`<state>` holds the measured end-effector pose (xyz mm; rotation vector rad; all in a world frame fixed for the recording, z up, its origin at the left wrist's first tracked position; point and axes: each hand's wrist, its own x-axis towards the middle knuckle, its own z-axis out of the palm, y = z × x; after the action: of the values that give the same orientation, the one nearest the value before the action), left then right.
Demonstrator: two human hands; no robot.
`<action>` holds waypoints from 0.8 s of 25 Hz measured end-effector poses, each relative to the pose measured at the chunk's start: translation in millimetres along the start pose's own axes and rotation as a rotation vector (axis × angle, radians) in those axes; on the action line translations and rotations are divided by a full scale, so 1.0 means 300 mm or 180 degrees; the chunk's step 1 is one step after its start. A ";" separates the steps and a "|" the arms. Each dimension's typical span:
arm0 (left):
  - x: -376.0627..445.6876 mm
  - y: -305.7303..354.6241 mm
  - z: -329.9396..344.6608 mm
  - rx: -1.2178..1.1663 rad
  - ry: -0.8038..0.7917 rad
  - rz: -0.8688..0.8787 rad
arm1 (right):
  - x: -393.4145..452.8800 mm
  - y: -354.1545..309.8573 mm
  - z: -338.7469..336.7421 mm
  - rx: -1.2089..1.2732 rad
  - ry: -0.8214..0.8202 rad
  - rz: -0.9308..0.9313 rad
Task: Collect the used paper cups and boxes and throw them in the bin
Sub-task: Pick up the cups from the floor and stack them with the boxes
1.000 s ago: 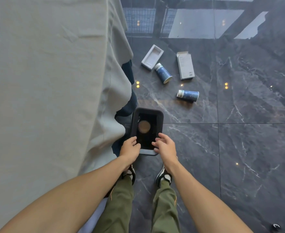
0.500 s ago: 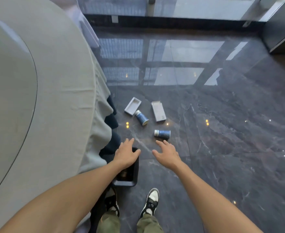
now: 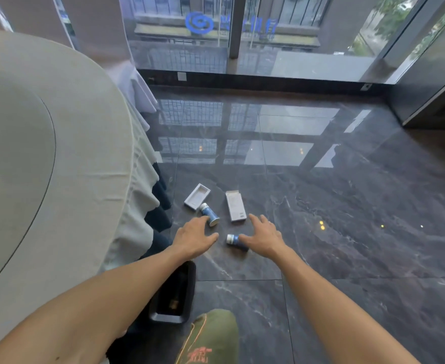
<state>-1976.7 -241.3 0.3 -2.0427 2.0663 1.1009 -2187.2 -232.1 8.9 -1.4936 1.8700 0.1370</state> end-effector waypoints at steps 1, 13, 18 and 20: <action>0.031 0.023 -0.014 0.0054 0.0022 -0.0016 | 0.028 0.004 -0.031 -0.0017 0.0018 -0.0002; 0.678 0.094 -0.019 -0.0382 -0.0193 -0.0576 | 0.669 0.076 -0.252 0.0106 -0.0198 0.0285; 0.885 0.072 -0.023 -0.0452 -0.0266 -0.0697 | 0.919 0.081 -0.281 0.0090 -0.0340 0.0331; 0.944 0.057 -0.016 -0.0362 -0.0294 -0.0655 | 1.001 0.086 -0.269 0.0053 -0.0414 0.0301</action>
<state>-2028.1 -489.6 -126.8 -2.1512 1.7434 1.2744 -2266.3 -505.7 -118.4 -1.3527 1.8327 0.2564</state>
